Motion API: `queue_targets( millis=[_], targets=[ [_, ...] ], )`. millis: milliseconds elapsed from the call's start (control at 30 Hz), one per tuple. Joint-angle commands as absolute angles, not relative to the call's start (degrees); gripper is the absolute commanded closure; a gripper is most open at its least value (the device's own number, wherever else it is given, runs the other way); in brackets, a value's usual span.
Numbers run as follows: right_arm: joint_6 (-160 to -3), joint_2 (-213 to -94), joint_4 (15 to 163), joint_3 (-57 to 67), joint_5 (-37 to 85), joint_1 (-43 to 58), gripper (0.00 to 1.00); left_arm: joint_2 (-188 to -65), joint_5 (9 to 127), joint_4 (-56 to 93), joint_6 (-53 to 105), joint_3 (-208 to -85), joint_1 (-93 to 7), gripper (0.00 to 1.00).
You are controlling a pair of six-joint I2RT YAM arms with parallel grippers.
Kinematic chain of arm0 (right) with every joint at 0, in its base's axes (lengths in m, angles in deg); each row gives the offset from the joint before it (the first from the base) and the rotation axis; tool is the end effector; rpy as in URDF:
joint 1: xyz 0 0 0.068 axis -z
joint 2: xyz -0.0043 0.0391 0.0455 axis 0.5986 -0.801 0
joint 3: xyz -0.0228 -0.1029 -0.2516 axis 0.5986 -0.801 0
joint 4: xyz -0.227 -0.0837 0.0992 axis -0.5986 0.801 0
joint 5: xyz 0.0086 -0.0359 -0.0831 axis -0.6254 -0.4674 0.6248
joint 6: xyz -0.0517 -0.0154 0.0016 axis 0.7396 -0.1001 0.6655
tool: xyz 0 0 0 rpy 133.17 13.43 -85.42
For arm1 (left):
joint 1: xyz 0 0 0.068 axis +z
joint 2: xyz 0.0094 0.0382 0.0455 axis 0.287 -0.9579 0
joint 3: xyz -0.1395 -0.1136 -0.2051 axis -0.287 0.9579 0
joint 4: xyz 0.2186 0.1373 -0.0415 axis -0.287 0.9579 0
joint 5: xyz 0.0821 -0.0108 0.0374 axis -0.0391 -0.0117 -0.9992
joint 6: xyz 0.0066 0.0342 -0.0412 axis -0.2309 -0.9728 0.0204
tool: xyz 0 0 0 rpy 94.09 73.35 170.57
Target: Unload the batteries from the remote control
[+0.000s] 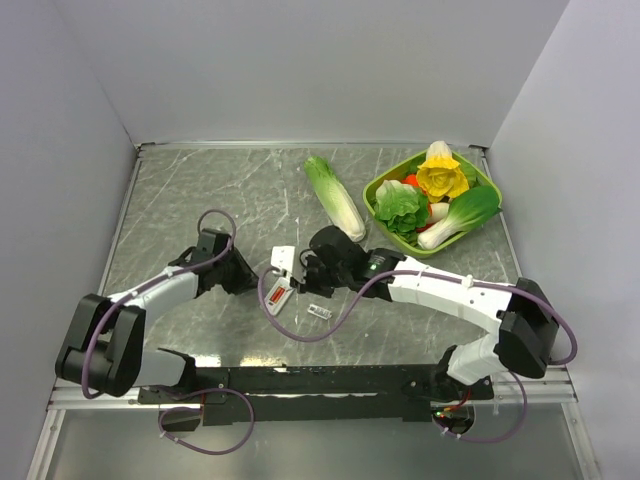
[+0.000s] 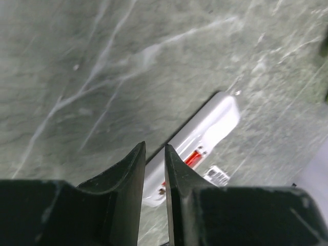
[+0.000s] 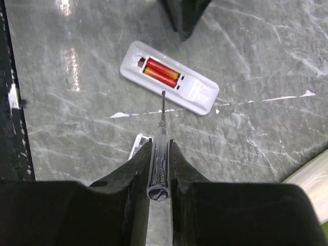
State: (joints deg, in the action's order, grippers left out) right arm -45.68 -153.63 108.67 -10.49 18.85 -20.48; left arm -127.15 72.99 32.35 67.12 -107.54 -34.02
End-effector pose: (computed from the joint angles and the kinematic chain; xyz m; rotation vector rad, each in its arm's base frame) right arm 0.1619 0.2662 0.2704 -1.6764 1.6112 0.5036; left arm 0.2274 -0.0794 0.1590 -0.7111 2.5662 -0.7401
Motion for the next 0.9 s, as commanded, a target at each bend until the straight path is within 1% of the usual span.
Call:
queue_targets(
  millis=[0,333,500,600,733,867],
  targets=[
    [-49.55,-155.36,111.27,-5.75,19.84,-21.15,1.00,-125.24,73.55,31.88,66.00,-104.36,-34.26,0.74],
    [-52.19,-158.35,111.97,-3.11,20.72,-21.41,1.00,-126.82,81.65,24.23,69.07,-99.87,-36.98,0.75],
    [-51.75,-159.58,112.76,-2.58,21.07,-21.85,1.00,-125.15,81.05,25.01,69.43,-99.51,-37.16,0.74],
    [-51.14,-160.46,113.56,-1.79,20.99,-22.11,1.00,-125.24,78.76,26.60,69.25,-100.91,-36.72,0.72],
    [-49.91,-161.52,114.43,-0.56,22.13,-22.99,1.00,-126.91,82.09,26.07,68.55,-102.58,-33.56,0.67],
    [-50.17,-163.80,117.06,2.95,24.05,-23.61,1.00,-126.56,82.88,24.86,67.67,-103.47,-30.22,0.62]
  ],
)
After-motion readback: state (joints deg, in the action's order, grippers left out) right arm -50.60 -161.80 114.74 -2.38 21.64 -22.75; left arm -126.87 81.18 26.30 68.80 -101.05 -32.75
